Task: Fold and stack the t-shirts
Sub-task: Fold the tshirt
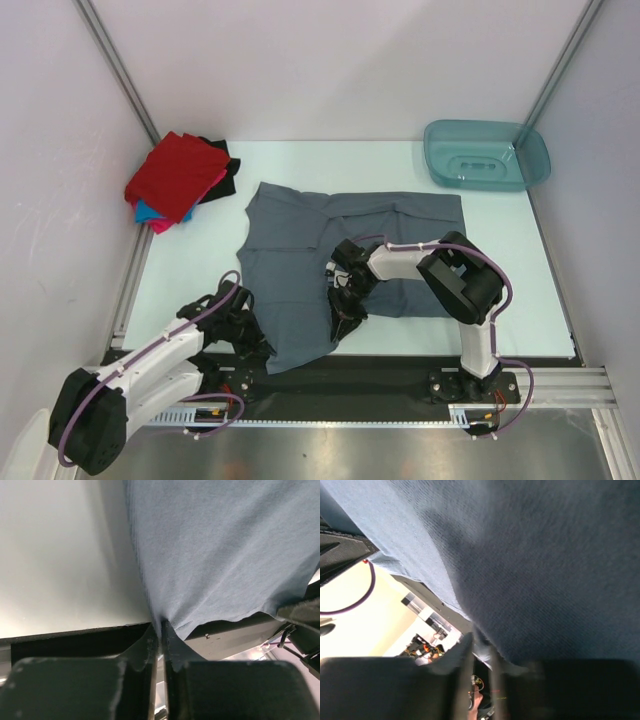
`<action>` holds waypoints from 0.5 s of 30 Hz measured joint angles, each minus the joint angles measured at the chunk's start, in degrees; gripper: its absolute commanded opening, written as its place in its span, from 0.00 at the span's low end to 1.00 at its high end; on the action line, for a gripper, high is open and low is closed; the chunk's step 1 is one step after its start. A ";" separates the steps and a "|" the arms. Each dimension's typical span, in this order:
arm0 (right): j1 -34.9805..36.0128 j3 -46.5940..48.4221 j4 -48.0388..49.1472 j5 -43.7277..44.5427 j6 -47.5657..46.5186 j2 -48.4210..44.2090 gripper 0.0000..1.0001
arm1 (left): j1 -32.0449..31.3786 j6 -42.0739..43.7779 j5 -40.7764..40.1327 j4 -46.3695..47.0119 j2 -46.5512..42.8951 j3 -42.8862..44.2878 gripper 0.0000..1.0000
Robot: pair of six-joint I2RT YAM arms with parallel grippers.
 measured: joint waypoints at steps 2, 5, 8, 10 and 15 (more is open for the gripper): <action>0.02 0.00 -0.09 0.20 -0.31 0.00 0.00 | -0.09 -0.09 0.13 0.09 0.09 0.02 0.00; 0.11 0.20 -0.66 0.66 -0.70 0.00 0.00 | -0.22 0.11 0.04 0.02 0.37 0.24 0.01; 0.17 0.70 -1.95 1.27 -1.18 0.00 0.00 | -0.33 0.22 -0.46 -0.68 0.66 0.83 0.00; 0.17 1.46 -3.23 1.55 -1.92 -0.02 0.00 | -0.37 0.61 -1.60 -2.16 0.57 1.73 0.00; 0.22 5.84 -7.85 2.25 -4.44 -0.09 0.00 | -0.37 1.42 -3.80 -6.73 -0.24 6.99 0.00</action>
